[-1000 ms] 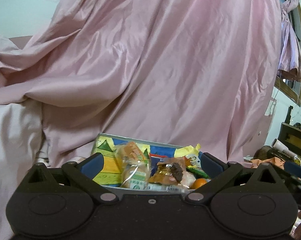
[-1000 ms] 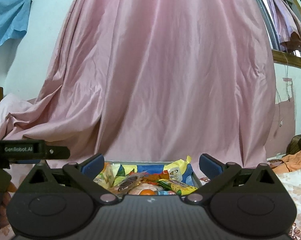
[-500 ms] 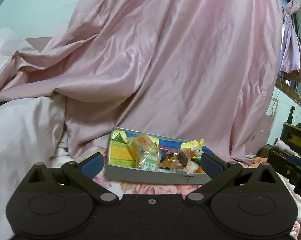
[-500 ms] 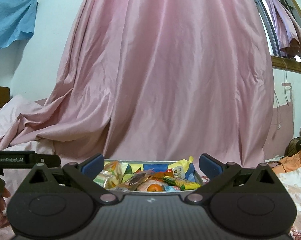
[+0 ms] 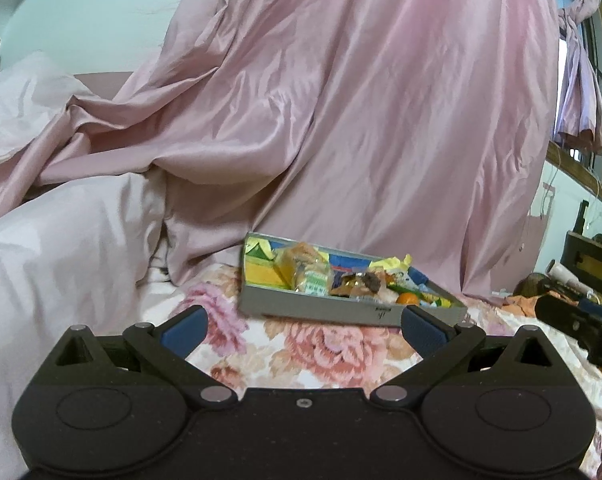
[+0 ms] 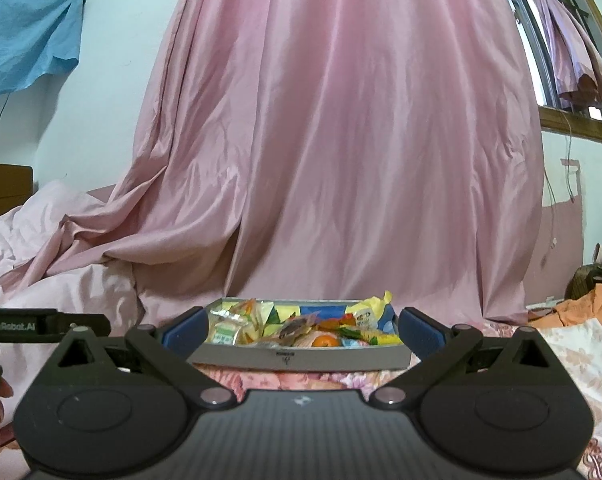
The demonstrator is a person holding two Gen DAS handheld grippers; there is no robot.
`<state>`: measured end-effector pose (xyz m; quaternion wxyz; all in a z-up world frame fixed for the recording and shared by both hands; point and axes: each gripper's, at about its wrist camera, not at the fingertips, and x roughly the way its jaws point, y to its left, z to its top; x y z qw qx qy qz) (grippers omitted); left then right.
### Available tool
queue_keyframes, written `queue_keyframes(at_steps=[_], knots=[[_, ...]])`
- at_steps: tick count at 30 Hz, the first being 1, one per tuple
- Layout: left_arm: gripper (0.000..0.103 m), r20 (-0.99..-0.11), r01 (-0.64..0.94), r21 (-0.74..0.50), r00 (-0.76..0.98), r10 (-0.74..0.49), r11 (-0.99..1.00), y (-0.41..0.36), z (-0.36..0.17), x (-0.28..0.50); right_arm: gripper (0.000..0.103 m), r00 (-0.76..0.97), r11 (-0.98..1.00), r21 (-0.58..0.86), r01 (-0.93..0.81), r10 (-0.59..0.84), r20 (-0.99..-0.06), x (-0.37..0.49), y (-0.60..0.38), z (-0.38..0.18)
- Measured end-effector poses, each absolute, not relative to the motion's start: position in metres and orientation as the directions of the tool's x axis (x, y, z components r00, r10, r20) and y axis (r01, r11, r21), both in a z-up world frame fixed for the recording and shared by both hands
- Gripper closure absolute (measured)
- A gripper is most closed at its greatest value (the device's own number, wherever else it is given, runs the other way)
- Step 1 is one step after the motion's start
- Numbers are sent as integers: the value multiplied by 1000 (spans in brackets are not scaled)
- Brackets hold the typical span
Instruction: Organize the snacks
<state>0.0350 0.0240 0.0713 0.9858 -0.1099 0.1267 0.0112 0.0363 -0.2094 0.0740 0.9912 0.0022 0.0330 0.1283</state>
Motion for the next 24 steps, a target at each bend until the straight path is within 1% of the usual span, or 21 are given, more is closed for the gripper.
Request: queue_keyframes(at_steps=[9, 24], knots=[[1, -264, -18, -171, 964, -29, 985, 22, 65, 14, 0, 966, 971, 26, -239, 240, -92, 19, -207, 67], [1, -370, -29, -167, 928, -35, 985, 25, 35, 9, 0, 961, 975, 25, -222, 223, -163, 10, -198, 47]])
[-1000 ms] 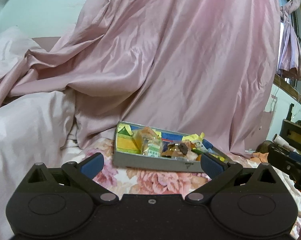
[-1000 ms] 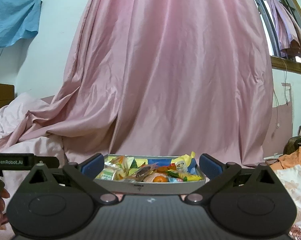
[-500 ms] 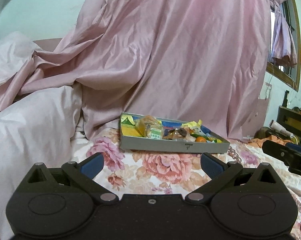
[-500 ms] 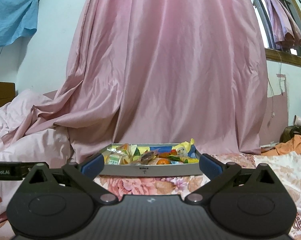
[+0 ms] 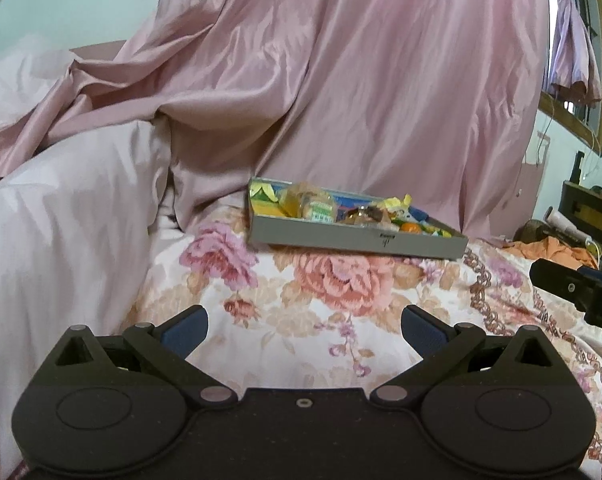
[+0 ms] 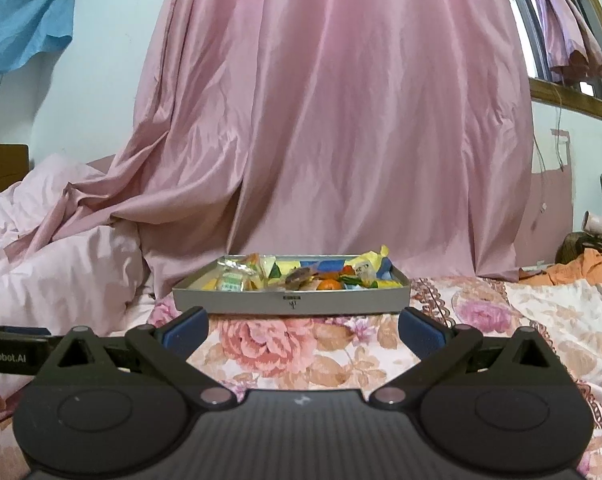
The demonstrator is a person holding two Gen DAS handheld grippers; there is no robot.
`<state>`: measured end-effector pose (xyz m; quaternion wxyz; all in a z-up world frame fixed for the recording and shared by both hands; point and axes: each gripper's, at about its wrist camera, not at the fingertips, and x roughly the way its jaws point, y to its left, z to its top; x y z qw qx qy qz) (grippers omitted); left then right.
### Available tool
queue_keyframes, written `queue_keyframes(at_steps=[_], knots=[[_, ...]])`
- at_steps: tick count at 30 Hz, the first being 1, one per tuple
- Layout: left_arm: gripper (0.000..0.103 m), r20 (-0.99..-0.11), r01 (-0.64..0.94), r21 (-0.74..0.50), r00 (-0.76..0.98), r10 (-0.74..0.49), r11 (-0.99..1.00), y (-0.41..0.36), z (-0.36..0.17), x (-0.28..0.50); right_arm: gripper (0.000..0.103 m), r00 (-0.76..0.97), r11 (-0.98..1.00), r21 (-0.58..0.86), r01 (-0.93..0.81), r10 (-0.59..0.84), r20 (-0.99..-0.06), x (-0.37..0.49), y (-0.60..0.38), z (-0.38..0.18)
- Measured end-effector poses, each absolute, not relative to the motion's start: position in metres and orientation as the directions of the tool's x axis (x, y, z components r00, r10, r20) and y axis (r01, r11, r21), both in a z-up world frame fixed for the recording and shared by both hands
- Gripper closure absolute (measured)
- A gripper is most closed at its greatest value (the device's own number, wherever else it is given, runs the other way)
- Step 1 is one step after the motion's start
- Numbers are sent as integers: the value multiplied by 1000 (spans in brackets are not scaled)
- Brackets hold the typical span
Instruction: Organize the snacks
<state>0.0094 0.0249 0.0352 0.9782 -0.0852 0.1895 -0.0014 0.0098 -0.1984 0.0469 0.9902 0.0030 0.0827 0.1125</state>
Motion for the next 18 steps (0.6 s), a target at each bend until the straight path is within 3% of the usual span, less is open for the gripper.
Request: queue_keyframes(at_steps=[18], knots=[[1, -479, -50, -179, 877, -42, 983, 27, 9, 20, 0, 943, 981, 25, -192, 191, -273, 19, -198, 14]])
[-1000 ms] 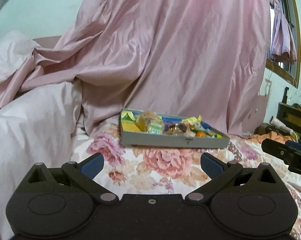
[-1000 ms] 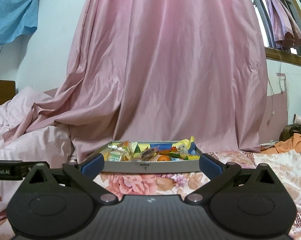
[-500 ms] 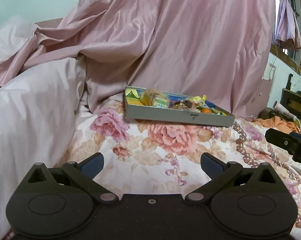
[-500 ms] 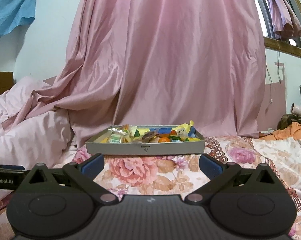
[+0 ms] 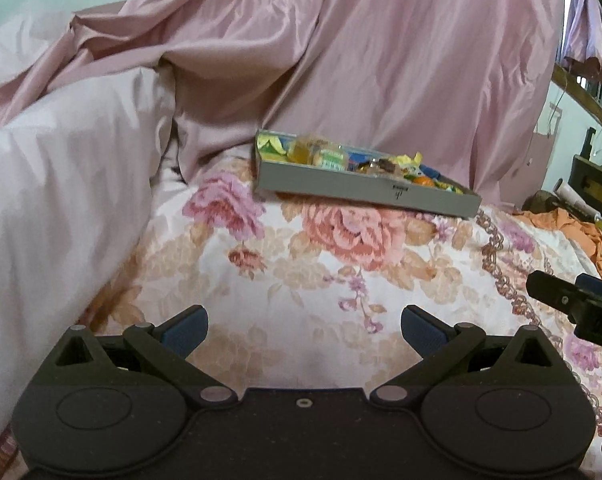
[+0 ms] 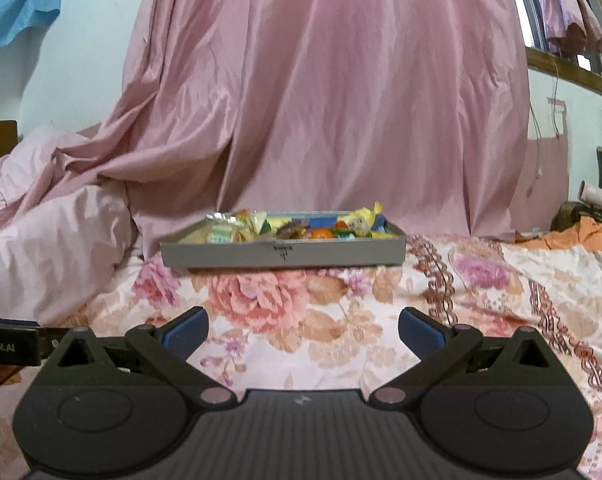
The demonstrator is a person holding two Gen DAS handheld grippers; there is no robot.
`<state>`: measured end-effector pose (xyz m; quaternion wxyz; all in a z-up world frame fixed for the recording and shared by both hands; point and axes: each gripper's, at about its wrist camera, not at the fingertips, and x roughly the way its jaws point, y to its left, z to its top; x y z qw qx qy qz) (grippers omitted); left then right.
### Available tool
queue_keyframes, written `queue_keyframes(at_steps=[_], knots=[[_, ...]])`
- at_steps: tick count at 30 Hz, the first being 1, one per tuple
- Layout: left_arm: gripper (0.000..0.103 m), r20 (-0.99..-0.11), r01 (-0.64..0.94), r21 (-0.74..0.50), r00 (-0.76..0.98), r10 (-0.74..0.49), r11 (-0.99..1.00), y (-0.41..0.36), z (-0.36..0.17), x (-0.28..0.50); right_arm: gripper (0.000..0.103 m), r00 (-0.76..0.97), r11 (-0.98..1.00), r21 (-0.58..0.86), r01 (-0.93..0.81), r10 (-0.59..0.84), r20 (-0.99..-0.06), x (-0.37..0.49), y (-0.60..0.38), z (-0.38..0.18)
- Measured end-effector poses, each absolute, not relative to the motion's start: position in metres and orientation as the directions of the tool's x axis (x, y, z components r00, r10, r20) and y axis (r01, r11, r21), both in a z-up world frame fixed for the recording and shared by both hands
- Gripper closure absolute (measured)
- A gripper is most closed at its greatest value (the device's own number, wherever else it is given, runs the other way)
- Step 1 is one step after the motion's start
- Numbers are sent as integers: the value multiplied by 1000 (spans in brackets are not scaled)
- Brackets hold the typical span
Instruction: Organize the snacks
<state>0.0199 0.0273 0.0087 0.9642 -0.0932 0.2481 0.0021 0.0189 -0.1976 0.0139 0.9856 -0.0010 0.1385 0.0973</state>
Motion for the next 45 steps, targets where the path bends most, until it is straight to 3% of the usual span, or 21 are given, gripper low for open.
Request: queue_keyframes(at_steps=[18, 45], knots=[[1, -547, -82, -198, 836, -41, 977, 29, -10, 29, 0, 918, 983, 17, -180, 175, -356, 31, -194, -8], [1, -550, -86, -212, 834, -46, 974, 31, -11, 29, 0, 913, 983, 9, -182, 172, -371, 32, -190, -12]])
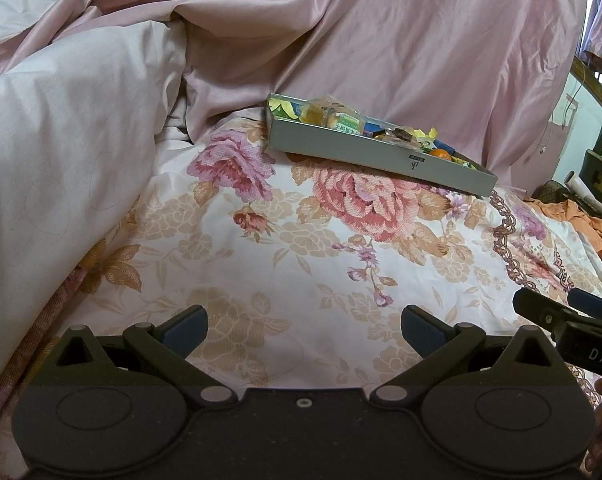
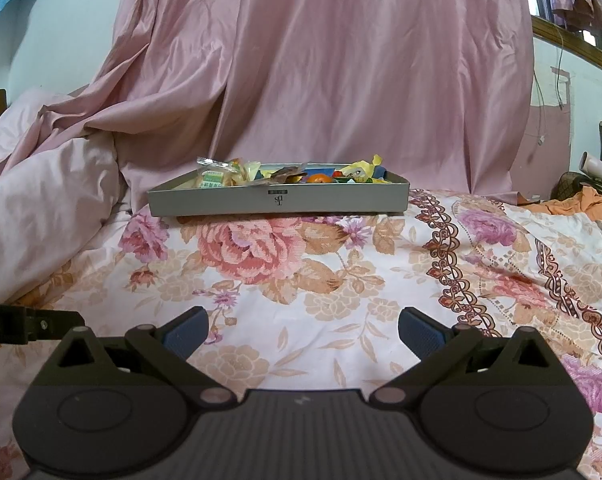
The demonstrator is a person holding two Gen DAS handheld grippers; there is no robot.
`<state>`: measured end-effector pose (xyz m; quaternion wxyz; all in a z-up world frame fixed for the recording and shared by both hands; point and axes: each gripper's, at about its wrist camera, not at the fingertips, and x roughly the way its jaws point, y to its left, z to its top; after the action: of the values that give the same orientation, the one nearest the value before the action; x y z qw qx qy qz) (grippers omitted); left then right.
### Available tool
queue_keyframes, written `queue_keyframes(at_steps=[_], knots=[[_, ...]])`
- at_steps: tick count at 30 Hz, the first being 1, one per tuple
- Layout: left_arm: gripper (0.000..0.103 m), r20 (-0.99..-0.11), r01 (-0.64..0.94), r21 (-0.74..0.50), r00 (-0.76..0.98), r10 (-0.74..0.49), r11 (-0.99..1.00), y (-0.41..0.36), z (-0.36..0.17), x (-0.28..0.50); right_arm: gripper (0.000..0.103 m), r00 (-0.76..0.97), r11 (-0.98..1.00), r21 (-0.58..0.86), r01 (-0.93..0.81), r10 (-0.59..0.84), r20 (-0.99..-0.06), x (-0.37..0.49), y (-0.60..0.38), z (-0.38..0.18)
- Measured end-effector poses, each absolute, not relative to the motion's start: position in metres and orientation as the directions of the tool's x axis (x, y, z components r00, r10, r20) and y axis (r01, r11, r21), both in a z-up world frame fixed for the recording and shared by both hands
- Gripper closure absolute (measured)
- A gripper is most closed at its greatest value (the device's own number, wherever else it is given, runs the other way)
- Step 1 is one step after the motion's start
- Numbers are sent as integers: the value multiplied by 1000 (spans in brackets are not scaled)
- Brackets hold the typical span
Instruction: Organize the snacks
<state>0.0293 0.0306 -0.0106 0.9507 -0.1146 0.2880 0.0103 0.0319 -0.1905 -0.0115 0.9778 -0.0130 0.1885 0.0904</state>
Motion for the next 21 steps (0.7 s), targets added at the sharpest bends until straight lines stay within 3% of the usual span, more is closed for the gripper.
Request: queue_keyframes(at_steps=[21], knots=[[1, -558, -104, -214, 829, -34, 971, 22, -2, 28, 0, 907, 983, 4, -181, 169, -386, 32, -190, -15]])
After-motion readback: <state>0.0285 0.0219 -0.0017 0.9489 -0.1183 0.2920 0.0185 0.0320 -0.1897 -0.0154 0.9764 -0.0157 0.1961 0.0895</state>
